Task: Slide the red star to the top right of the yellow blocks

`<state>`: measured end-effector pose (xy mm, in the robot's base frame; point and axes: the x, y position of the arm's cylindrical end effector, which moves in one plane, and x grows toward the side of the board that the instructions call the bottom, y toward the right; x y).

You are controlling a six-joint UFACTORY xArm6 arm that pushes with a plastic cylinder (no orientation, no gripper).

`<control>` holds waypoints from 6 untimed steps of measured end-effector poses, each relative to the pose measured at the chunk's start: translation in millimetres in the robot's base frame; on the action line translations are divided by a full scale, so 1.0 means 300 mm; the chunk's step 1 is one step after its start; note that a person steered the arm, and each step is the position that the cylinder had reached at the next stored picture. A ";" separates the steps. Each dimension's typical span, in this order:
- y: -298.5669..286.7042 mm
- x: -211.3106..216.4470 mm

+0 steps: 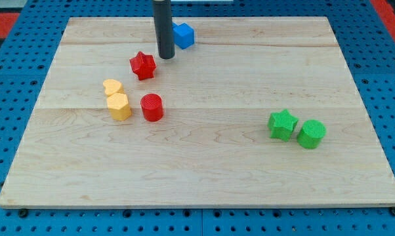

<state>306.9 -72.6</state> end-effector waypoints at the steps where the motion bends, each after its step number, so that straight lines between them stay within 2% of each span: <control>1: -0.069 0.027; 4: -0.072 0.278; 5: -0.058 0.239; 6: -0.018 0.092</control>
